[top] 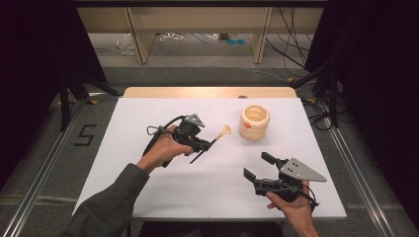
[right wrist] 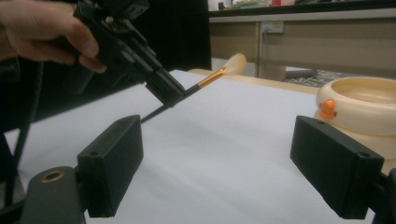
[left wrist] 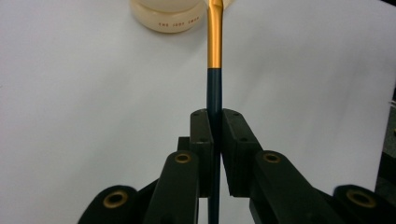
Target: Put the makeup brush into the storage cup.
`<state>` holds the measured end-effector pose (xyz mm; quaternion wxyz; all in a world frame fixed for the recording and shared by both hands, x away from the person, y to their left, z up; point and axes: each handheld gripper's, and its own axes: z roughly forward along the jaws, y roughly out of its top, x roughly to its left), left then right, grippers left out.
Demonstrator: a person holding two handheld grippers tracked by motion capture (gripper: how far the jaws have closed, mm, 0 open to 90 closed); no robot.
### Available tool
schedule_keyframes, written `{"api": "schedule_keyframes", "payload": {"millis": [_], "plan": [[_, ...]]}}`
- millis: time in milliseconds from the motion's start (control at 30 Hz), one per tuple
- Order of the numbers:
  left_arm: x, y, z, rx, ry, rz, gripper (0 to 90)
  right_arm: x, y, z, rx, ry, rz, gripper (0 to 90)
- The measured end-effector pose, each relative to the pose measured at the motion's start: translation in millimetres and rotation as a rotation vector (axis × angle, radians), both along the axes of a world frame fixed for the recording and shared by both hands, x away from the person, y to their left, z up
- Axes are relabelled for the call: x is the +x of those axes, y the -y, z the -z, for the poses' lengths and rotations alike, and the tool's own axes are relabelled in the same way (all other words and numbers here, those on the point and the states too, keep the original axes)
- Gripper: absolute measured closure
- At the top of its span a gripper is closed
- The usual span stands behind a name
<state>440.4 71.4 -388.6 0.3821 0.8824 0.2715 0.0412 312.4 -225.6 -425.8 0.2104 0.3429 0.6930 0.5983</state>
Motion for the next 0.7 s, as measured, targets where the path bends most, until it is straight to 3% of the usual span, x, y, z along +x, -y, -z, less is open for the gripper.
{"api": "schedule_keyframes", "payload": {"millis": [33,67,300,400,500,533,700], "plan": [[-1.5,-0.6,0.7,-0.013,0.002,-0.007,83.3,0.8,-0.9,0.8,0.027,-0.007,-0.012,18.1],[-3.0,-1.1,1.3,-0.025,0.005,-0.01,83.3,0.7,0.4,0.1,0.01,-0.029,-0.012,18.1],[-15.1,-3.4,-1.1,-0.08,0.043,-0.009,83.4,1.9,1.4,-1.7,0.028,-0.036,-0.016,17.9],[-20.7,-3.4,-5.1,-0.105,0.058,-0.005,83.4,5.1,-0.6,-0.6,0.068,-0.023,-0.019,17.9],[-25.5,-2.1,-8.4,-0.121,0.061,0.004,83.3,6.4,-1.0,-2.9,0.049,-0.044,-0.022,18.8],[-26.6,-1.9,-9.6,-0.125,0.067,0.012,83.4,7.5,-2.9,-2.9,0.075,-0.036,-0.028,19.2],[-35.8,1.9,-13.3,-0.147,0.078,0.026,83.4,11.7,-5.7,-6.4,0.076,-0.029,-0.037,20.1]]}}
